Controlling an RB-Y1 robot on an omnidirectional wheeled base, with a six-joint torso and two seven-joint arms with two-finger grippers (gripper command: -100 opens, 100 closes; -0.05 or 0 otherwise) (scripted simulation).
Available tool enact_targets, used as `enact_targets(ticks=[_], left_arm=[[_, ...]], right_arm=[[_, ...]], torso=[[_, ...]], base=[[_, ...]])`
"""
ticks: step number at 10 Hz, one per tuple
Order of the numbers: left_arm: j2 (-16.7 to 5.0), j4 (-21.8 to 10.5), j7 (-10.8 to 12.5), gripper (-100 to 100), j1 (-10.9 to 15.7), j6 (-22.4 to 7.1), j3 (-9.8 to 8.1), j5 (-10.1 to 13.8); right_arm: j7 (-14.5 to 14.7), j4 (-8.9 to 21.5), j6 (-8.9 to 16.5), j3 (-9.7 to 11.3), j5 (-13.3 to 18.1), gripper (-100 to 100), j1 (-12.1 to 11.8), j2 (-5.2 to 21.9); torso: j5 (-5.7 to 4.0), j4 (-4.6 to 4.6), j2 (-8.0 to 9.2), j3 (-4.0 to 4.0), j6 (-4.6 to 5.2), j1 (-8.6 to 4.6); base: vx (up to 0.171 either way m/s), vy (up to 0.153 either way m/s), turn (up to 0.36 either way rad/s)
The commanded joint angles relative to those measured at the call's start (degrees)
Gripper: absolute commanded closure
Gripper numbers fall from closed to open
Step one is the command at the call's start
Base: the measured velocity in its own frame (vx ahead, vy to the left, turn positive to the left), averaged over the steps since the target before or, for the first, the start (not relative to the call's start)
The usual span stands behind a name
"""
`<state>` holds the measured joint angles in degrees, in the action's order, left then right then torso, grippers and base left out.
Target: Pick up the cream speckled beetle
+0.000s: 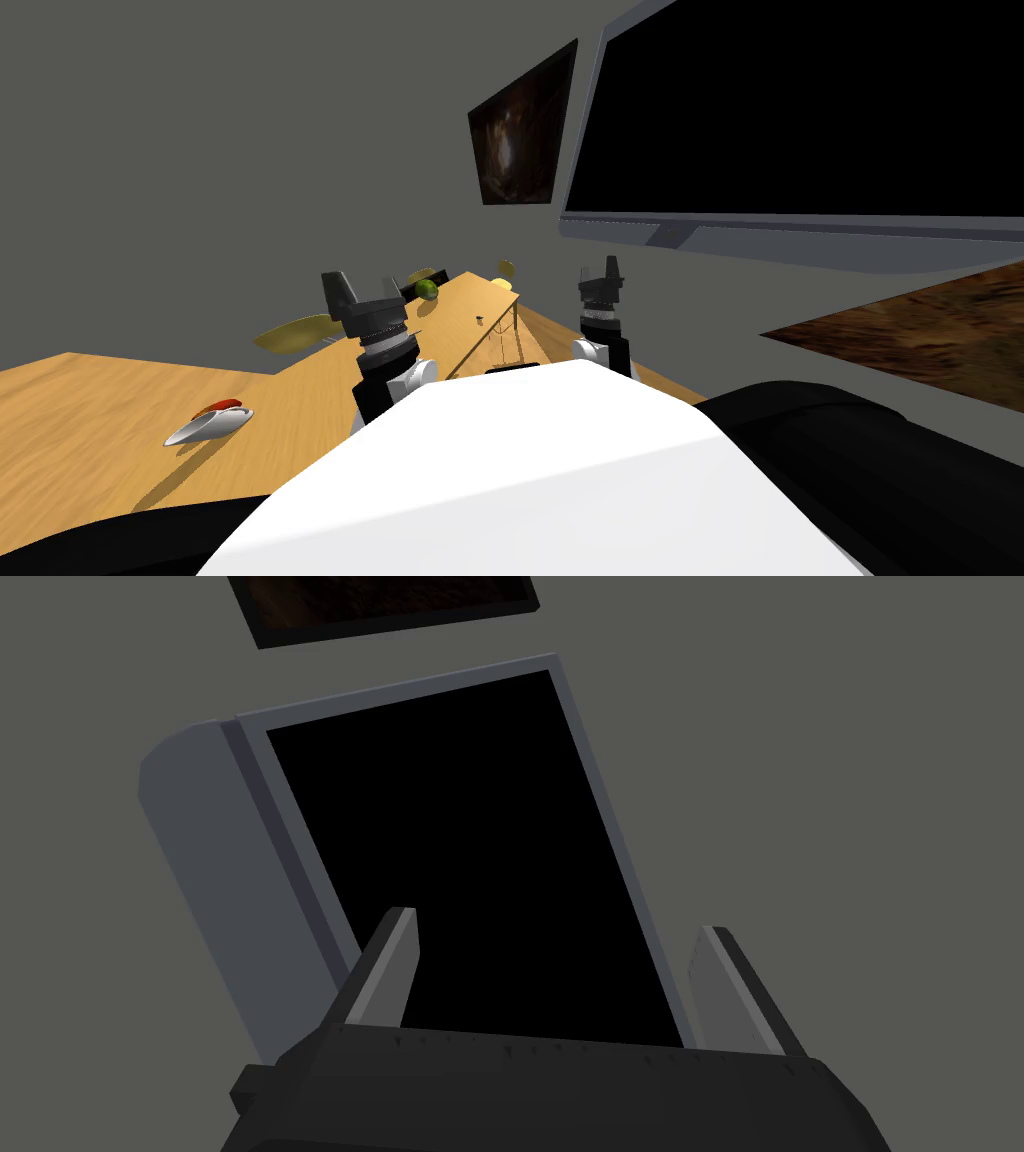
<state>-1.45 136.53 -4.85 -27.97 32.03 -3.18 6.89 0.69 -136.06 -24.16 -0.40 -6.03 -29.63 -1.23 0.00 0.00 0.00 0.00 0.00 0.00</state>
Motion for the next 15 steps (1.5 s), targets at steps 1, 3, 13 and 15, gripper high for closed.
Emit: enact_targets(ticks=[1,3,13,15], left_arm=[[-2.13,-1.33,0.01,-100,0.59,-1.12,0.20,0.03],[-3.78,-3.23,0.02,-100,1.47,-2.78,0.53,0.09],[-7.33,-16.22,0.10,-100,7.45,-14.71,3.55,0.99],[-7.55,-18.17,0.10,-100,8.35,-16.52,4.02,1.13]], right_arm=[[0.00,0.00,0.00,0.00,0.00,0,0.00,0.00],[0.00,0.00,0.00,0.00,0.00,0,0.00,0.00],[0.00,0.00,0.00,0.00,0.00,0,0.00,0.00],[0.00,0.00,0.00,0.00,0.00,0,0.00,0.00]], torso=[[0.00,0.00,0.00,0.00,0.00,0.00],[0.00,-0.01,-0.03,-0.02,0.00,0.01],[0.00,-0.01,-0.04,-0.02,0.00,0.00],[0.00,-0.01,-0.04,-0.03,0.00,-0.02]], base=[[0.000,0.000,0.000],[0.007,-0.003,0.003],[0.006,-0.002,0.006],[0.008,-0.005,0.008]])
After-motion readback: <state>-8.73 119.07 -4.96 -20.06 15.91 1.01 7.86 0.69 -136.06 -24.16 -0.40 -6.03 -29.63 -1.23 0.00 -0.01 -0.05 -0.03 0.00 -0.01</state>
